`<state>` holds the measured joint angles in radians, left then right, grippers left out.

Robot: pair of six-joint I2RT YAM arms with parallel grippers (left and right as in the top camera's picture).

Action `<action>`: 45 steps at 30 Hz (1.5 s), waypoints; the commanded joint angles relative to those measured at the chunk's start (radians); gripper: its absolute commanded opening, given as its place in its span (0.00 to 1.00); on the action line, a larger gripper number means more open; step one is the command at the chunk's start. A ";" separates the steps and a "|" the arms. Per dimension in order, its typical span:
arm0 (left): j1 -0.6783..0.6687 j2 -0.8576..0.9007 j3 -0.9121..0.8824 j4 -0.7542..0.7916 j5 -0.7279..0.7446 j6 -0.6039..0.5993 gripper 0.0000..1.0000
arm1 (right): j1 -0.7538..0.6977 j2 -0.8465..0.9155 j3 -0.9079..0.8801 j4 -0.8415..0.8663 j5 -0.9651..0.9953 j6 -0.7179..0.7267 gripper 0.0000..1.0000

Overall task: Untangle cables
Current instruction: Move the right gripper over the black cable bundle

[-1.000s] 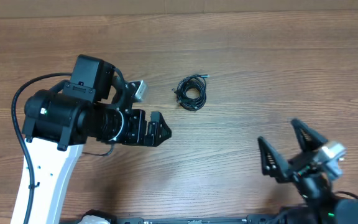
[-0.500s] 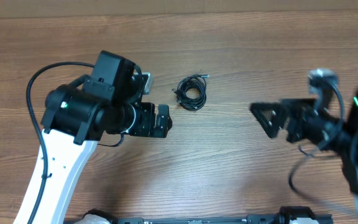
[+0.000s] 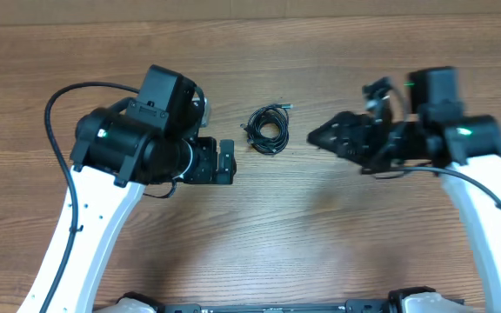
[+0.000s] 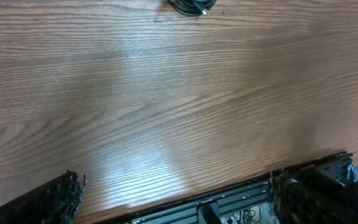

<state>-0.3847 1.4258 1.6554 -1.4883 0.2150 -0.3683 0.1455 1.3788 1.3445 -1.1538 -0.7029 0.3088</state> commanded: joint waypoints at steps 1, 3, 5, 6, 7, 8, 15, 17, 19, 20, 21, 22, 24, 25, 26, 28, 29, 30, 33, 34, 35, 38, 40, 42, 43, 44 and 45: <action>-0.002 0.024 0.000 -0.003 -0.015 -0.018 0.99 | 0.108 0.034 0.033 -0.001 0.374 0.115 0.90; -0.002 0.034 0.000 -0.003 -0.015 -0.018 1.00 | 0.146 0.057 0.052 -0.001 0.462 0.139 0.89; -0.002 0.045 0.000 -0.003 -0.016 -0.018 1.00 | 0.163 0.080 0.079 -0.006 0.490 0.134 0.89; -0.002 0.050 0.000 -0.002 -0.016 -0.018 1.00 | 0.163 0.100 0.105 -0.023 0.489 0.117 0.89; -0.001 0.057 0.000 -0.002 -0.016 -0.023 1.00 | 0.163 0.120 0.131 -0.049 0.489 0.101 0.89; -0.001 0.064 0.000 -0.002 -0.016 -0.029 1.00 | 0.163 0.144 0.163 -0.084 0.489 0.084 0.90; -0.001 0.129 0.000 -0.002 -0.008 -0.048 1.00 | 0.163 0.280 0.317 -0.112 0.439 0.061 0.97; -0.001 0.141 0.000 -0.017 0.013 -0.044 1.00 | 0.163 0.284 0.308 -0.031 0.440 0.061 0.97; -0.001 0.143 0.000 -0.016 0.022 -0.055 1.00 | 0.163 0.286 0.290 0.042 0.440 0.061 0.98; -0.001 0.137 0.001 -0.006 0.022 -0.072 1.00 | 0.163 0.290 0.282 0.069 0.440 0.061 0.99; -0.001 0.130 0.001 0.008 0.021 -0.080 1.00 | 0.163 0.296 0.276 0.085 0.440 0.061 0.99; -0.001 0.114 0.002 0.029 0.020 -0.081 1.00 | 0.163 0.308 0.276 0.093 0.439 0.061 0.99; -0.001 0.086 0.002 0.052 0.002 -0.084 1.00 | 0.163 0.330 0.276 0.098 0.436 0.061 0.99; -0.001 0.063 0.002 0.064 -0.027 -0.102 1.00 | 0.163 0.346 0.276 0.102 0.431 0.061 0.99; -0.001 0.044 0.002 0.069 -0.063 -0.128 1.00 | 0.163 0.357 0.276 0.103 0.427 0.061 0.99; -0.001 -0.004 0.002 0.074 -0.190 -0.202 0.99 | 0.165 0.394 0.276 0.108 0.408 0.061 0.99; -0.001 -0.027 0.002 0.072 -0.266 -0.242 1.00 | 0.168 0.413 0.276 0.111 0.402 0.061 0.99; -0.001 -0.061 0.002 0.068 -0.385 -0.299 1.00 | 0.175 0.444 0.276 0.124 0.403 0.061 0.95; -0.001 -0.093 0.002 0.068 -0.462 -0.312 1.00 | 0.181 0.485 0.276 0.164 0.403 0.061 0.89; -0.001 -0.094 0.002 0.066 -0.461 -0.312 0.99 | 0.181 0.494 0.276 0.176 0.403 0.061 0.88; -0.001 -0.093 0.002 0.061 -0.457 -0.312 0.99 | 0.181 0.504 0.276 0.192 0.403 0.061 0.85; -0.001 -0.079 0.002 0.043 -0.451 -0.312 1.00 | 0.181 0.534 0.276 0.224 0.402 0.061 0.73; -0.001 -0.069 0.002 0.045 -0.451 -0.312 1.00 | 0.187 0.558 0.276 0.234 0.402 0.060 0.69; -0.001 -0.062 0.002 0.045 -0.451 -0.312 1.00 | 0.200 0.585 0.276 0.237 0.402 0.060 0.63; -0.001 -0.058 0.002 0.045 -0.451 -0.312 1.00 | 0.209 0.598 0.276 0.237 0.402 0.060 0.60; -0.001 -0.055 0.002 0.045 -0.451 -0.312 1.00 | 0.215 0.608 0.276 0.240 0.402 0.059 0.58; -0.001 -0.051 0.002 0.045 -0.451 -0.312 1.00 | 0.224 0.620 0.276 0.244 0.402 0.056 0.57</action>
<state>-0.3847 1.3647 1.6554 -1.4433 -0.2054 -0.6563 0.3370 1.9545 1.6241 -0.9184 -0.2985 0.3702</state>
